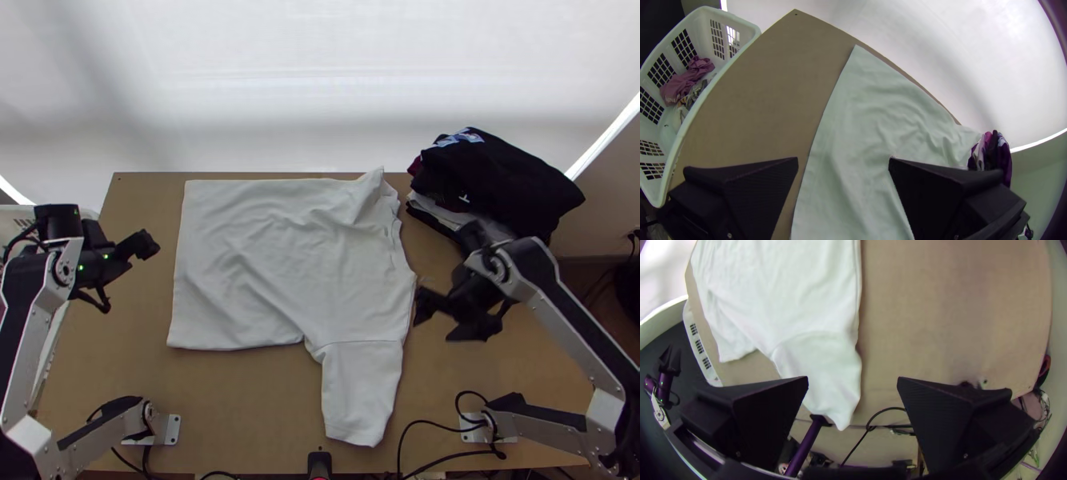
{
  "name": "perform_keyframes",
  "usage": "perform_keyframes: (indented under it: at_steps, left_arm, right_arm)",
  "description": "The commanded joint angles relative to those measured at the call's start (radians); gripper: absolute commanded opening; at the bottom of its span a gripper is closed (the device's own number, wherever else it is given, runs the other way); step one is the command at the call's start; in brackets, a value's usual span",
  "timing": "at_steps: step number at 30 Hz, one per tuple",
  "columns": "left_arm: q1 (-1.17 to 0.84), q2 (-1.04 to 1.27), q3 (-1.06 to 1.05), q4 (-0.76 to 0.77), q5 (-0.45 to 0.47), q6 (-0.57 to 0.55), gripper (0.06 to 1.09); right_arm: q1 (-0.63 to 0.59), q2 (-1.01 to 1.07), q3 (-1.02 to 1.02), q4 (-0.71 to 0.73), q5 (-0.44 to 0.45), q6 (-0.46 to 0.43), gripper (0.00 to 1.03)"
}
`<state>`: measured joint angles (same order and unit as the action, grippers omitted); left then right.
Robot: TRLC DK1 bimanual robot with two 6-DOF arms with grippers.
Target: Fold the t-shirt
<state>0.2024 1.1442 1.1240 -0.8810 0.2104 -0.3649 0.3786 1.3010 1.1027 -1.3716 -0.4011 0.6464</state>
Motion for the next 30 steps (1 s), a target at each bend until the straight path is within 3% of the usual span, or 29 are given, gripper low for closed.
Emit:
perform_keyframes:
  at_steps: [1,3,6,14,17,30]
  left_arm:
    - [0.000,-0.078,-0.072,-0.018,0.009,0.044,1.05]
    - [0.003,-0.104,-0.090,-0.024,0.009,0.044,1.05]
    - [0.006,-0.130,-0.109,-0.032,0.009,0.047,1.05]
    - [0.012,-0.158,-0.135,-0.055,0.007,0.090,1.05]
    - [0.014,-0.161,-0.147,-0.064,0.004,0.109,1.05]
    - [0.032,-0.152,-0.165,-0.076,-0.014,0.179,1.05]
  right_arm:
    - [0.028,-0.052,-0.122,0.082,-0.045,0.024,0.93]
    - [0.040,-0.057,-0.185,0.164,-0.048,0.027,0.92]
    - [0.048,-0.043,-0.236,0.258,-0.048,0.019,0.81]
    - [0.049,0.075,-0.316,0.378,-0.050,-0.053,0.78]
    - [0.056,0.084,-0.333,0.457,-0.048,-0.053,0.54]
    - [0.112,0.181,-0.337,0.543,-0.048,-0.048,0.52]
